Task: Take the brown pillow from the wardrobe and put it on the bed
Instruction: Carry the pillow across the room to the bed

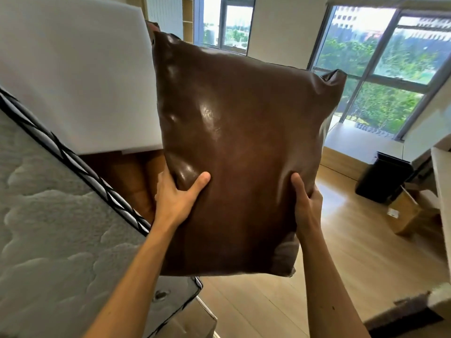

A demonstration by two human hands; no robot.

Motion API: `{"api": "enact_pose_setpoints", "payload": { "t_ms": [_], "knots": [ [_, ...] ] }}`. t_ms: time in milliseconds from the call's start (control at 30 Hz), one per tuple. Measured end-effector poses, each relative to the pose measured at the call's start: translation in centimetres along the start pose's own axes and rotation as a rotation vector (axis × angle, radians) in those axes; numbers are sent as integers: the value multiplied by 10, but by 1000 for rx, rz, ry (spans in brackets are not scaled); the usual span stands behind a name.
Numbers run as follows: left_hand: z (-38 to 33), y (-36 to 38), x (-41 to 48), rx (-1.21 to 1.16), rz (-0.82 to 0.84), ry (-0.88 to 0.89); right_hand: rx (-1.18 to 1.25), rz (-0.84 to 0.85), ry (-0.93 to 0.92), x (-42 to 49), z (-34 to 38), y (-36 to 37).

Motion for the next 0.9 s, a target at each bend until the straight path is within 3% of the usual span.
{"api": "enact_pose_setpoints", "payload": {
  "t_ms": [533,900],
  "knots": [
    [39,65,99,139,164,31,140,-162,71,96,-61,40],
    [47,133,142,328,224,28,98,-118,202,191,-103,42]
  ]
}}
Point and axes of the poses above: each hand's wrist, its own x-axis towards the middle knuckle, its own y-axis out of the palm, z = x × y, the point moved 4 cm from there along x, towards the middle knuckle, and after that the axes turned 9 degrees about y, right-handed, at the moved point
